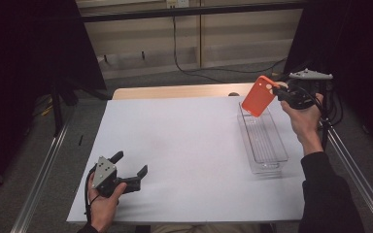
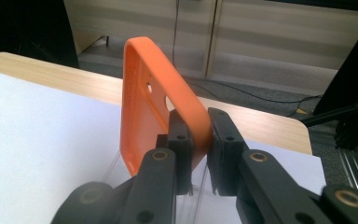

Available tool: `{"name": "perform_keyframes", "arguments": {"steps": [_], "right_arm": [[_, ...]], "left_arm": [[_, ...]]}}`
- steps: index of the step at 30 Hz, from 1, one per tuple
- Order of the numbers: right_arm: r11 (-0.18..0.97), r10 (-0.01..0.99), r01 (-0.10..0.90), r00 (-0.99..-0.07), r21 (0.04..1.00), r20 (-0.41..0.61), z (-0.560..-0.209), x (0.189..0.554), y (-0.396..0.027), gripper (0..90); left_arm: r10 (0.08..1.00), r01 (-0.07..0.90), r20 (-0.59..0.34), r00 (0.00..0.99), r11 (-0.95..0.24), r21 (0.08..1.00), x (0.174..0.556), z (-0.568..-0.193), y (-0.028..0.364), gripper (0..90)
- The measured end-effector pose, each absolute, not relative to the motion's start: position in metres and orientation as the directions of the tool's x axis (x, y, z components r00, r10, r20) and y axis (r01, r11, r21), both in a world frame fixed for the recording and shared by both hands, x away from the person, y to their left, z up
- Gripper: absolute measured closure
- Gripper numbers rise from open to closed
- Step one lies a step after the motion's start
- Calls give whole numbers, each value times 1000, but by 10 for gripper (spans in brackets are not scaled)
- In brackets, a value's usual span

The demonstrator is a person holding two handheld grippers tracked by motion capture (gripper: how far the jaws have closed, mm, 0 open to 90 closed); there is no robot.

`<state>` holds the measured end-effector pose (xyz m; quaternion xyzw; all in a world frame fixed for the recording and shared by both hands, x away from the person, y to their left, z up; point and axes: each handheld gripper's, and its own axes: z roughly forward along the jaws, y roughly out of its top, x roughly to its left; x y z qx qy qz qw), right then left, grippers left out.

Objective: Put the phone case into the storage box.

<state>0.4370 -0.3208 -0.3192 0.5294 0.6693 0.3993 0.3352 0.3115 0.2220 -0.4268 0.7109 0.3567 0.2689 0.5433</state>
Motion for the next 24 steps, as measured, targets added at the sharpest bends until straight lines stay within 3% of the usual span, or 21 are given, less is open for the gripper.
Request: {"name": "perform_keyframes", "arguments": {"steps": [24], "right_arm": [[214, 964, 505, -247, 836, -98, -340, 459, -314, 807]], "left_arm": [[796, 216, -11, 605, -150, 965, 312, -427, 223, 15]]}}
